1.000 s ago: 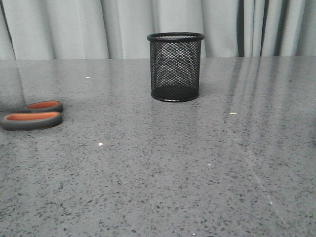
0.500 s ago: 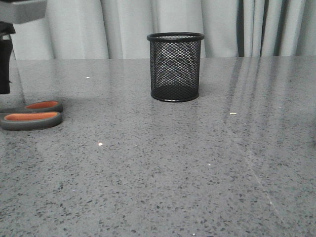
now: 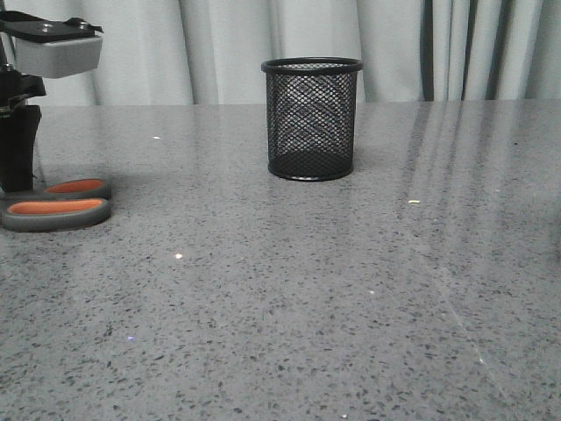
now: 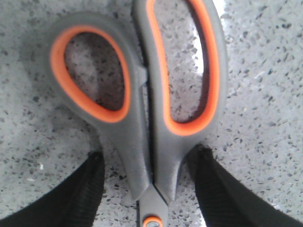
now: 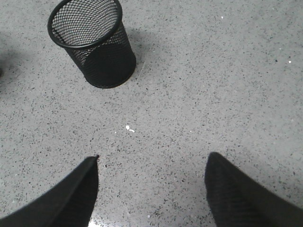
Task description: Put scissors into bucket
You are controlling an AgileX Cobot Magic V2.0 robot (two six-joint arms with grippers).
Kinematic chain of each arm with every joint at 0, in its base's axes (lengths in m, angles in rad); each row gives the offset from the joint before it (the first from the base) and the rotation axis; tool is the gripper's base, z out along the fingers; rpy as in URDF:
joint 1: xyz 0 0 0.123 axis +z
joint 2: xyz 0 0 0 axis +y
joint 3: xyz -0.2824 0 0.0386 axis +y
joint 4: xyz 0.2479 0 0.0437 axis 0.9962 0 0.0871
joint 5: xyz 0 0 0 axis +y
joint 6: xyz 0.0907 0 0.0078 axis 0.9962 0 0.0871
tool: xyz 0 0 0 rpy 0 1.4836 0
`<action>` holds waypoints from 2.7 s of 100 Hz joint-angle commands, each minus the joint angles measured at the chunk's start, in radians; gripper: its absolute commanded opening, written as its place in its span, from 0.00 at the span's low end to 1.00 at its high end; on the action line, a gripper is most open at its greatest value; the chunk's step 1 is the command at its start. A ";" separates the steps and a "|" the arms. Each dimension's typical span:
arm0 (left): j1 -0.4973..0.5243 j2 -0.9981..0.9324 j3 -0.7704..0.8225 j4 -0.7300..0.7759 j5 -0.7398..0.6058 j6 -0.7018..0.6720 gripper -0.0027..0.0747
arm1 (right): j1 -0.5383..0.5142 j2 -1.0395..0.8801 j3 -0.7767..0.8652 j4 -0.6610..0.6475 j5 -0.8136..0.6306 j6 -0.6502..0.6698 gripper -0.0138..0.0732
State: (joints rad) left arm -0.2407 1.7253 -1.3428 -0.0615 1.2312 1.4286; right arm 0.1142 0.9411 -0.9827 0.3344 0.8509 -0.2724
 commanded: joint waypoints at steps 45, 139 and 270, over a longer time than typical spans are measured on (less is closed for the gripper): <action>-0.010 -0.027 -0.024 -0.038 0.012 0.006 0.49 | 0.001 -0.008 -0.037 0.011 -0.072 -0.015 0.66; -0.010 -0.046 -0.043 -0.036 0.045 0.003 0.14 | 0.001 -0.008 -0.037 0.011 -0.072 -0.015 0.66; -0.171 -0.197 -0.532 -0.160 0.041 -0.031 0.14 | 0.001 -0.008 -0.071 0.492 -0.145 -0.237 0.66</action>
State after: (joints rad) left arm -0.3674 1.5721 -1.8219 -0.1889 1.2567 1.4078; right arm 0.1142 0.9411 -1.0094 0.7325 0.7649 -0.4788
